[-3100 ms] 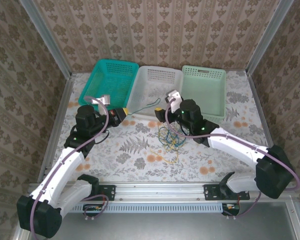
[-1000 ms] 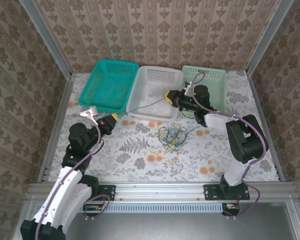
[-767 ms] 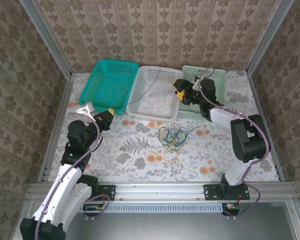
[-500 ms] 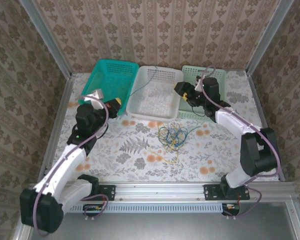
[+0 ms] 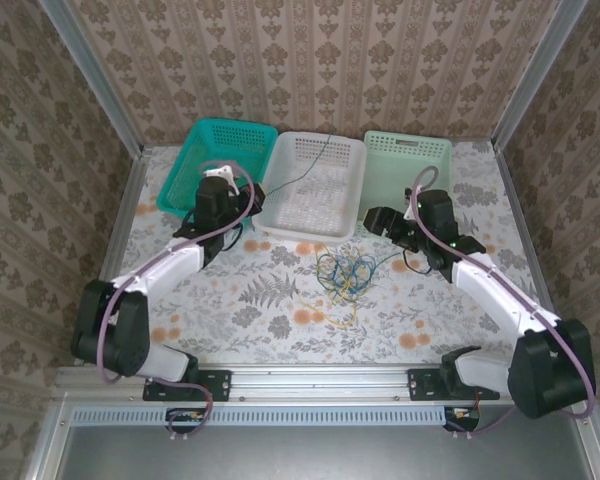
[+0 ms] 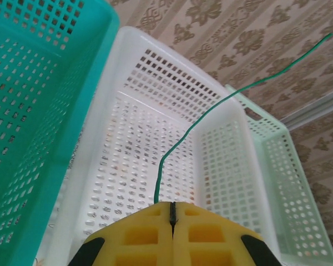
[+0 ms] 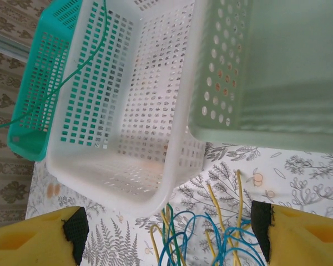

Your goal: Untangle the cables

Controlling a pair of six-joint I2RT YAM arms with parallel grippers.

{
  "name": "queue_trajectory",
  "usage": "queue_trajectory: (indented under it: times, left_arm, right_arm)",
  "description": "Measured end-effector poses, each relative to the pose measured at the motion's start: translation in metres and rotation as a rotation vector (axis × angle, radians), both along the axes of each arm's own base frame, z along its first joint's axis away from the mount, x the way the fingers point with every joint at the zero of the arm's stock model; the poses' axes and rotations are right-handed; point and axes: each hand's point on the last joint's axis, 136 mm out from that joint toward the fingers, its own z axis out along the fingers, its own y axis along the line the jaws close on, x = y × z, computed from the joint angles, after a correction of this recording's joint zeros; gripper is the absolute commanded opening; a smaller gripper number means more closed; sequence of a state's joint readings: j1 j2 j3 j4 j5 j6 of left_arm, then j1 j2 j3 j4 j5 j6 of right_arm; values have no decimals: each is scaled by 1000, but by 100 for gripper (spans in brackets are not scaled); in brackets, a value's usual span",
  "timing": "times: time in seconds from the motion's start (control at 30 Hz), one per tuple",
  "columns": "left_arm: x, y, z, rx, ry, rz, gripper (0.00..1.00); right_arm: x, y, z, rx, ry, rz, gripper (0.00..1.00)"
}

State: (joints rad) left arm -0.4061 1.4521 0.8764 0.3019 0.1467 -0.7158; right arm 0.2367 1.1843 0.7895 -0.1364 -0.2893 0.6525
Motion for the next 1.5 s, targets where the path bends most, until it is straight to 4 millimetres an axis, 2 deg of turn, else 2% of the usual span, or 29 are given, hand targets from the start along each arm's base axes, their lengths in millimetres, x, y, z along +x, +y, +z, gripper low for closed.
queue_trajectory:
  times: [0.13, 0.27, 0.37, 0.43, 0.53, 0.63, 0.67, 0.77, 0.8, 0.9, 1.0, 1.17, 1.27, 1.37, 1.5]
  left_arm:
    - [12, -14, -11, 9, 21, -3, 0]
    - [11, -42, -13, 12, 17, -46, 0]
    - [7, -57, -16, 5, 16, -71, 6]
    - [8, -58, -22, 7, 28, -65, 10]
    - [11, -54, -29, 19, 40, -41, 23]
    - [12, -51, -30, 36, 35, -24, 50]
    - [12, -51, -30, 41, 35, -23, 56]
    - [7, -53, -28, 62, 28, -30, 65]
    - [5, -54, -27, 68, 22, -33, 69]
    - [-9, -59, -17, 90, -5, -55, 87]
    - [-26, -63, 2, 115, -53, -75, 100]
    - [-56, -58, 50, 123, -172, -100, 100]
    - [-72, -39, 57, 135, -200, -82, 100]
    - [-90, -20, 38, 166, -159, -78, 96]
    - [-120, -5, -9, 167, -46, -99, 85]
  right_arm:
    - [-8, -6, 9, -24, -31, -8, 81]
    - [-13, -10, 8, -39, -30, -16, 81]
    - [-16, -12, 2, -48, -16, -22, 81]
    - [-18, -13, 0, -51, -7, -23, 81]
    - [-21, -14, 0, -53, -5, -25, 81]
    - [-21, -14, 3, -51, -13, -26, 81]
    - [-21, -14, 3, -52, -15, -27, 81]
    - [-21, -15, 3, -55, -15, -31, 80]
    - [-21, -15, 3, -56, -15, -31, 80]
    - [-22, -16, 1, -78, -17, -28, 78]
    - [-26, -12, -4, -132, 1, -3, 76]
    - [-40, 27, -14, -248, 21, 150, 74]
    - [-50, 50, -27, -302, 51, 242, 71]
    - [-57, 59, -43, -344, 91, 280, 70]
    - [-63, 64, -54, -397, 107, 304, 71]
